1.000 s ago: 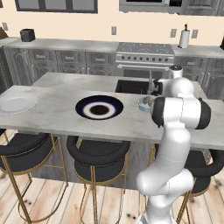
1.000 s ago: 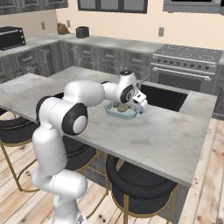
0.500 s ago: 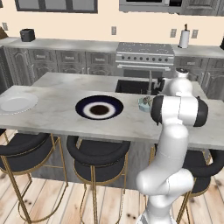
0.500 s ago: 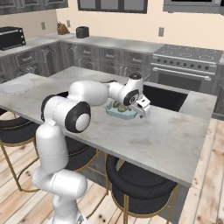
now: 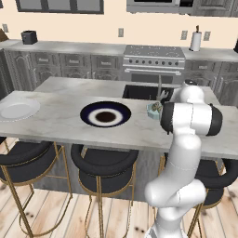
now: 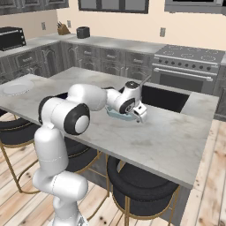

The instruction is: Place two dumplings into each of the tupperware containers and then place the containers in the fridge.

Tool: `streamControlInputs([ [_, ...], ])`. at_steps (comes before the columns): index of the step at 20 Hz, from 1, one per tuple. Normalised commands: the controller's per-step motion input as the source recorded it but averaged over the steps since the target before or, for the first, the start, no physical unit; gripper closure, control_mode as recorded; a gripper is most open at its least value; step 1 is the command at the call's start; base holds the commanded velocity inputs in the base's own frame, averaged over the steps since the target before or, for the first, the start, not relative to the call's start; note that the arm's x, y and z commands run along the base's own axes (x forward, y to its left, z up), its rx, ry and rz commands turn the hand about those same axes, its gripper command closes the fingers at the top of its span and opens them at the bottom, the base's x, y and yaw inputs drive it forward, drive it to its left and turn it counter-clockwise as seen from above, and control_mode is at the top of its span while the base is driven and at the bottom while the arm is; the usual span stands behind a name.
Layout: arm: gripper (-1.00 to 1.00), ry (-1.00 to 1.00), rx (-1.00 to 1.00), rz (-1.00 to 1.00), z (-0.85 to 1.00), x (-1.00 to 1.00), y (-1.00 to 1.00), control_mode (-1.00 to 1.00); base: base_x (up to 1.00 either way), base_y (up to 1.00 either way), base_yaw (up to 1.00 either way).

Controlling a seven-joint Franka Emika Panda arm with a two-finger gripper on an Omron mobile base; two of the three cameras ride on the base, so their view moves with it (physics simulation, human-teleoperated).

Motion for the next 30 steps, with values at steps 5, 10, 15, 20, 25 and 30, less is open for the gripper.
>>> streamControlInputs([
  [5,-1.0,0.0,0.0,0.0,-0.36,0.16,0.0,-1.0,0.0,0.0,0.0],
  [10,1.0,0.0,0.0,-0.1,-0.38,0.06,0.0,-1.0,0.0,0.0,0.0],
  [15,1.0,0.0,-0.01,-0.16,-0.54,0.03,0.04,-1.0,0.0,0.0,0.0],
  [20,1.0,0.0,0.0,-0.14,-0.43,0.0,0.23,-1.0,0.0,0.0,0.0],
  [25,1.0,0.0,0.0,-0.14,-0.13,0.0,0.33,-1.0,0.0,0.0,0.0],
  [30,1.0,-0.08,0.0,-0.11,0.13,-0.25,0.1,-1.0,0.0,0.0,0.0],
])
